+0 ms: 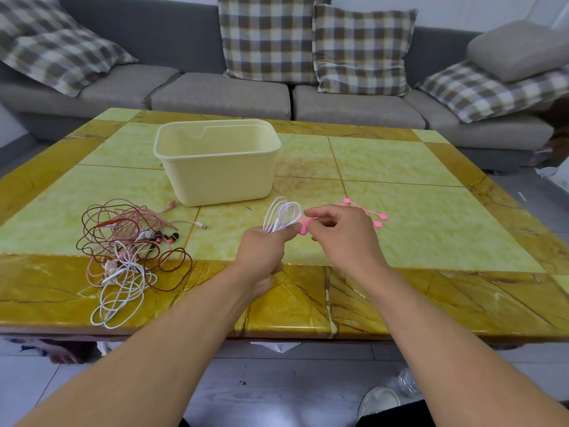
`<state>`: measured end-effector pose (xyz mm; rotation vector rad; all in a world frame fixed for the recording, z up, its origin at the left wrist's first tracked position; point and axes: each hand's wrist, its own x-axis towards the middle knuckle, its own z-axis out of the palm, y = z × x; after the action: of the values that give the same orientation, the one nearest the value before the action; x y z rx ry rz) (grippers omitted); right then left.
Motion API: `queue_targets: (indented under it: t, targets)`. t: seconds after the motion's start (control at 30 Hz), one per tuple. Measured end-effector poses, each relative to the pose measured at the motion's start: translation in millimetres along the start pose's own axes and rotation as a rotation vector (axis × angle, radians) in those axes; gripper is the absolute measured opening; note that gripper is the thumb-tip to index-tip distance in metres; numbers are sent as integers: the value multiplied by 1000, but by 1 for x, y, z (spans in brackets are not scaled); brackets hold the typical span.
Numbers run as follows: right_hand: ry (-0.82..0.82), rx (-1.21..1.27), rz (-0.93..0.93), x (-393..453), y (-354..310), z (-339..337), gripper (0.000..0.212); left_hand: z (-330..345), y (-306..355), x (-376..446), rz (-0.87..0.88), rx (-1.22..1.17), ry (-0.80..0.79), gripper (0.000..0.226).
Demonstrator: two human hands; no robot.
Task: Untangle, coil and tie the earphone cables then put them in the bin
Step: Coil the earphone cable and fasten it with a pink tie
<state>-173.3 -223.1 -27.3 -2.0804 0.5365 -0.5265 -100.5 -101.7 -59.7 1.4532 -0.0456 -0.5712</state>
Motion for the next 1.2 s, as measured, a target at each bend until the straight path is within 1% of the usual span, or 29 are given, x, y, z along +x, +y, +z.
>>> queue_targets:
  t: [0.07,0.13,0.17,0.23,0.43,0.53,0.6,0.7,0.83,0.9,1.0,1.1,1.13,1.2]
  targets:
    - [-46,233,152,3,0,-3,16,0,1,0,42,77,-9,22]
    - [-136,530,296,5,-1,-6,10,-1,1,0,60,115,-9,28]
    - [-180,628,341,6,-1,-7,7,-2,2,0,66,123,-10,31]
    - [-222,676,371,7,3,-9,4,-5,4,-2,82,138,-14,32]
    - [-251,457,365,13,16,-13,7,-16,6,-3,95,213,-4,23]
    - [-222,446,334,15,14,-15,11,-20,4,-1,31,310,-26,35]
    - [-199,317,275,15,15,-15,11,-23,2,-1,19,376,-68,40]
    - [-148,26,160,18,19,-16,13,-27,3,-3,47,515,-114,35]
    - [-139,-230,13,17,13,-14,14,-28,2,-14,-59,712,-242,34]
    - [-155,-301,-82,14,5,-9,14,-24,-1,-20,-99,769,-290,29]
    - [-259,-457,-211,5,-11,-1,15,-19,-4,-21,-111,754,-286,27]
    - [-335,-657,-298,-8,-21,6,18,-17,-3,-18,-142,665,-269,24]
    - [-335,-685,-309,-11,-23,7,19,-17,-2,-18,-159,634,-265,27]
    - [-315,-695,-321,-14,-26,8,20,-19,0,-16,-200,565,-256,42]
